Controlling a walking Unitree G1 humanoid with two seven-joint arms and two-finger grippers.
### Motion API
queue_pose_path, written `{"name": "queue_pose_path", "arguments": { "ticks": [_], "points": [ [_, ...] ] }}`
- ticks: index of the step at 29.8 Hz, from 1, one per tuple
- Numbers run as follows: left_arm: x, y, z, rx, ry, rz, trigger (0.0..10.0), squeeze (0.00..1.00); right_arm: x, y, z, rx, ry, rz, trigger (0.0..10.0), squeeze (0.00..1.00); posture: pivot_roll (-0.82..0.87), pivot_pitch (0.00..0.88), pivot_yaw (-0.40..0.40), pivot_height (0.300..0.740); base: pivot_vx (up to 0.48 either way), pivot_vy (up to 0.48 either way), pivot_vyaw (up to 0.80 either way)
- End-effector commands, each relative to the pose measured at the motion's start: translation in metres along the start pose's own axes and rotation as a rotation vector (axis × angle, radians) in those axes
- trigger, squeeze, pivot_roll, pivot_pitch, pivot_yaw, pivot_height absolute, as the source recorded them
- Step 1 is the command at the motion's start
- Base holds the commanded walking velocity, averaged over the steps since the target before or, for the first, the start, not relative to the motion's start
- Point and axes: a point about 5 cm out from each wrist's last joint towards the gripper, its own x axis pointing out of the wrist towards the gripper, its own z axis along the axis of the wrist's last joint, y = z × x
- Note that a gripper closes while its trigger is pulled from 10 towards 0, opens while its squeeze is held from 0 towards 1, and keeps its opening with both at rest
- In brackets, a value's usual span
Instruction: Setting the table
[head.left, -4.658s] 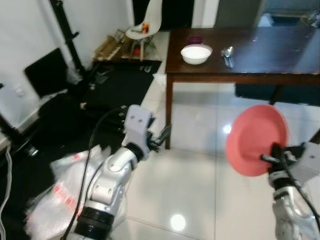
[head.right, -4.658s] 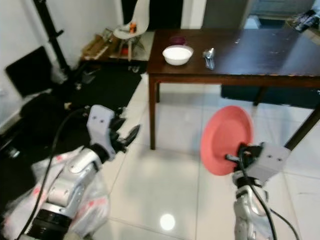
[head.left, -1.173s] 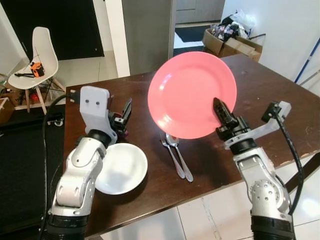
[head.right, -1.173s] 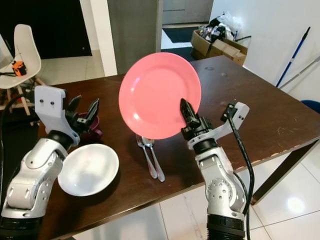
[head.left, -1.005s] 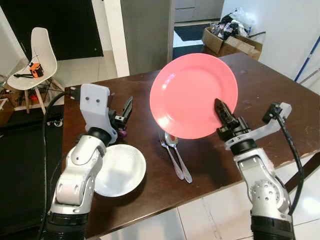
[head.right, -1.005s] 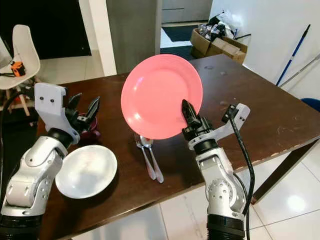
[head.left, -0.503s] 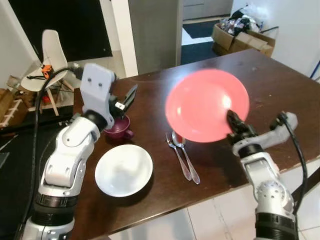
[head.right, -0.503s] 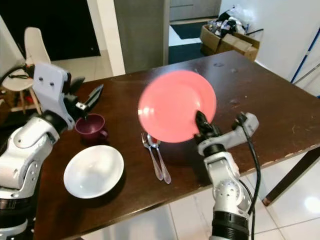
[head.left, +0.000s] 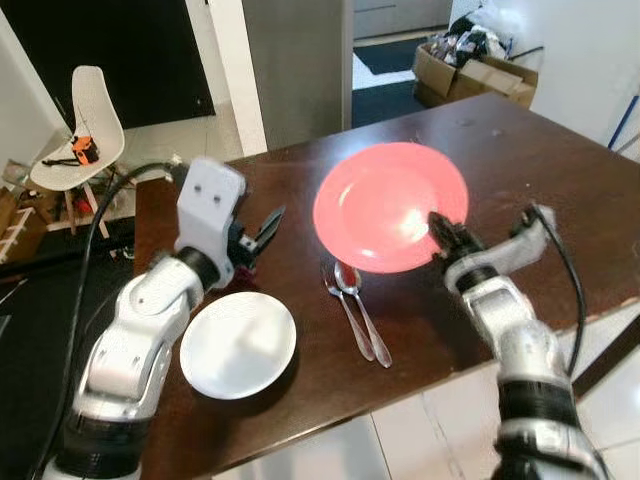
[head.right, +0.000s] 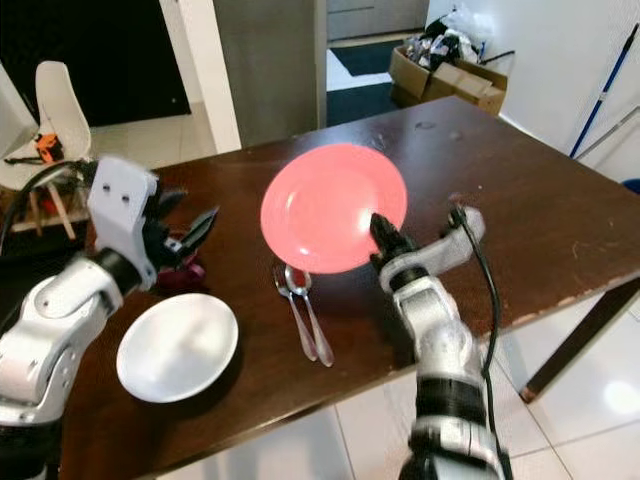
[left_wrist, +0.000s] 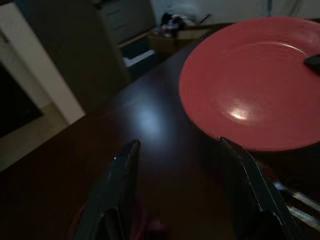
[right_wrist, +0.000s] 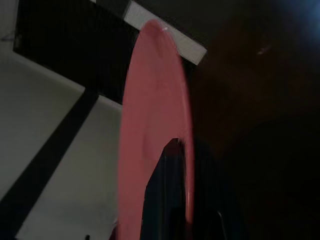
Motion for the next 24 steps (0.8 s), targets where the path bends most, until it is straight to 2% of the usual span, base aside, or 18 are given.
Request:
{"name": "queue_pose_path", "arguments": {
  "ticks": [1,5,14,20,22,24],
  "points": [
    [-0.004,0.004,0.002,0.009,0.0,0.016,10.0,0.0,0.002,-0.007,-0.012,0.011,0.053,-0.047,10.0,0.0,0.05,0.025,0.143,0.74,0.0,0.0,0.0],
    [-0.01,0.008,0.004,0.014,-0.002,0.055,10.0,0.0,0.02,0.005,-0.008,-0.019,0.079,-0.039,10.0,0.0,0.08,0.034,0.117,0.74,0.0,0.0,0.0],
    [-0.017,0.011,0.011,0.033,0.002,0.076,10.0,0.0,0.037,0.021,-0.006,-0.016,0.126,-0.024,10.0,0.0,0.14,0.06,0.107,0.74,0.0,0.0,0.0],
    [-0.023,0.014,0.016,0.045,0.002,0.082,10.0,0.0,0.041,0.024,-0.01,-0.026,0.145,-0.027,10.0,0.0,0.17,0.085,0.104,0.74,0.0,0.0,0.0],
    [-0.034,0.02,0.026,0.058,-0.012,0.08,10.0,0.0,0.043,0.027,-0.012,-0.033,0.148,-0.02,10.0,0.0,0.21,0.108,0.099,0.74,0.0,0.0,0.0],
    [-0.04,0.023,0.03,0.064,-0.017,0.077,10.0,0.0,0.044,0.029,-0.012,-0.037,0.147,-0.018,10.0,0.0,0.22,0.111,0.099,0.74,0.0,0.0,0.0]
  ]
}}
